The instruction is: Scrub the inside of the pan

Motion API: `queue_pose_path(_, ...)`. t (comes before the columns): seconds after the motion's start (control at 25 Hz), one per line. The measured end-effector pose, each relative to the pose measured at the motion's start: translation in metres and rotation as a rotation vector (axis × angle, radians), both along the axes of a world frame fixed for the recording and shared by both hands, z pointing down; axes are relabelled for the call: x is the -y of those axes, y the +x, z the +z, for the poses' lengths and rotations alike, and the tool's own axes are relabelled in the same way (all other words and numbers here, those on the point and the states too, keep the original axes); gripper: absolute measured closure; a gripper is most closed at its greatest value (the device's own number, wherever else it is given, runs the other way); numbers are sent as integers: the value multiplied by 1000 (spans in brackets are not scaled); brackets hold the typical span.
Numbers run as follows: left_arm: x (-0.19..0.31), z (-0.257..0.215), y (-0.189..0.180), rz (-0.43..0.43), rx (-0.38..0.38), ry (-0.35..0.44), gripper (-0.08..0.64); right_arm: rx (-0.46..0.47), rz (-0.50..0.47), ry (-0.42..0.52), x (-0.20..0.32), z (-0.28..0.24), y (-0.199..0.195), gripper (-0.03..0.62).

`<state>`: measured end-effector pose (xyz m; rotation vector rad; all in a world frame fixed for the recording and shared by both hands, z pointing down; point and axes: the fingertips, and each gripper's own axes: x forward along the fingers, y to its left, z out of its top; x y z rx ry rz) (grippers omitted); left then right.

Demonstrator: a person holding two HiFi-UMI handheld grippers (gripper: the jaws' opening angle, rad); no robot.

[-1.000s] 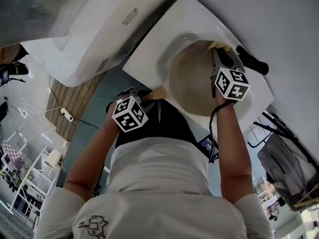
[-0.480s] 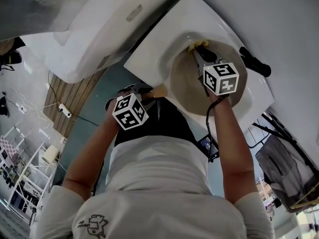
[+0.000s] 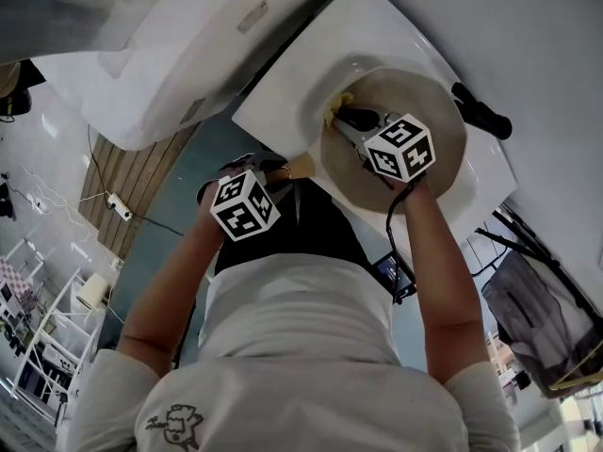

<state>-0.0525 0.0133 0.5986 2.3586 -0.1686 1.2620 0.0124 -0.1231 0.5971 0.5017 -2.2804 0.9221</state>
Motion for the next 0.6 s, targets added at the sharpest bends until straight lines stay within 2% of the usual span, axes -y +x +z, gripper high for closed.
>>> queue_pose_path(0.2,0,0,0,-9,2,2,405,23,-111,-109,-32,4,-5,535)
queue_pose_path(0.36,-1,0,0,-14,4,-1,405,65,-166,-241,-59,9,-5,534)
queue_pose_path(0.6,-3,0,2,-20,3,-1,405,70,-252,-391,-93,10,3,531)
